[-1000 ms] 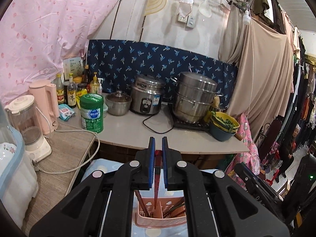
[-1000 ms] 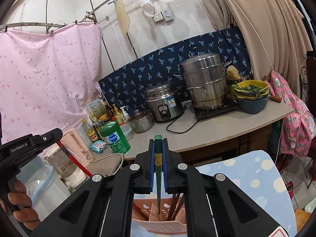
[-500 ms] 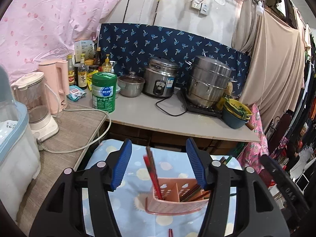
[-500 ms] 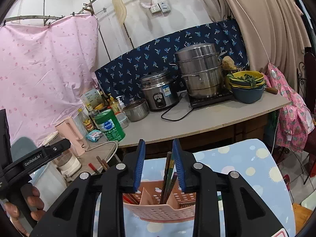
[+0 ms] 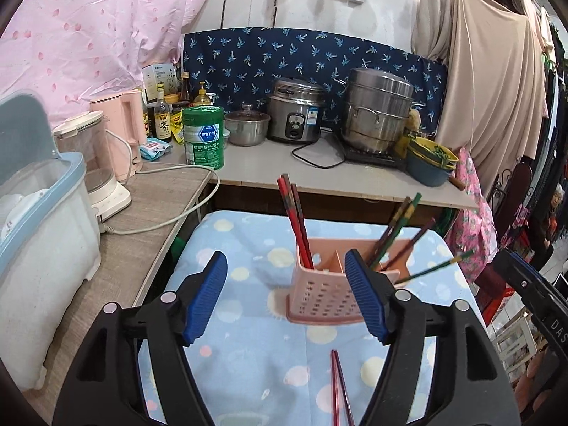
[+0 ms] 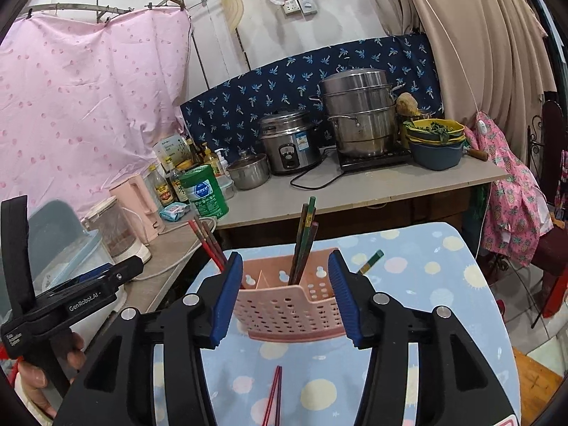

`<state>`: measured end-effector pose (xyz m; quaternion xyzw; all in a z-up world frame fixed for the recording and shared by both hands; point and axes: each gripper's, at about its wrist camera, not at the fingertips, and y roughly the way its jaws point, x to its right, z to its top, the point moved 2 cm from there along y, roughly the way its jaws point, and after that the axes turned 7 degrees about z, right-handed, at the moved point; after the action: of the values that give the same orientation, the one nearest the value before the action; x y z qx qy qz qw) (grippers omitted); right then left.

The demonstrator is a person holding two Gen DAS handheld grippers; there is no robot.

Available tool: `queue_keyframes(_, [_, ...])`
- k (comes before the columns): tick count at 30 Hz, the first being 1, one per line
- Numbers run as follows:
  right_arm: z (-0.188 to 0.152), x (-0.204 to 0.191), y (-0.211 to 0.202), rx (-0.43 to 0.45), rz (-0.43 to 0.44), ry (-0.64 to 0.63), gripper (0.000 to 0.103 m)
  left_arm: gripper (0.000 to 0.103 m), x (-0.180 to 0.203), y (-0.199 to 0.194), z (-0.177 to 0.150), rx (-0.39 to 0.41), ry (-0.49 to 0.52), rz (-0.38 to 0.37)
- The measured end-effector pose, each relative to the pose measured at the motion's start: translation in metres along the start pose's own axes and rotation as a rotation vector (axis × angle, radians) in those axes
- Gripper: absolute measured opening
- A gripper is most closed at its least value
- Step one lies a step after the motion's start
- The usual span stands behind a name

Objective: Organize utensils
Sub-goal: 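Move both open tools back down to the last two chopsticks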

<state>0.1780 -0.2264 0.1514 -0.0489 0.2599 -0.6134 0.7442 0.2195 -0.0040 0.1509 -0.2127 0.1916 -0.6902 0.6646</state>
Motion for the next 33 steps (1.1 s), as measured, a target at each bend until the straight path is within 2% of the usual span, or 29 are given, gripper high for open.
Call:
queue_keyframes(5, [-0.026,-0.002,-0.016,-0.031,-0.012,-0.010,0.050,0.068,0.001,-0.014,-0.022,-0.022,0.002,-0.007])
queue_keyframes(8, [-0.041,-0.001,-0.022,-0.053,-0.024,-0.017,0.053,0.072,0.000,-0.020,-0.037,-0.030,-0.005,-0.002])
queue_keyframes(25, [-0.137,-0.002,-0.043,-0.204,-0.076,-0.074,0.054,0.072,-0.001,-0.030,-0.123,-0.150,0.015,0.035])
queue_keyframes(33, [-0.183,-0.004,-0.044,-0.292,-0.067,-0.084,0.054,0.072,-0.010,-0.027,-0.159,-0.221,0.019,0.059])
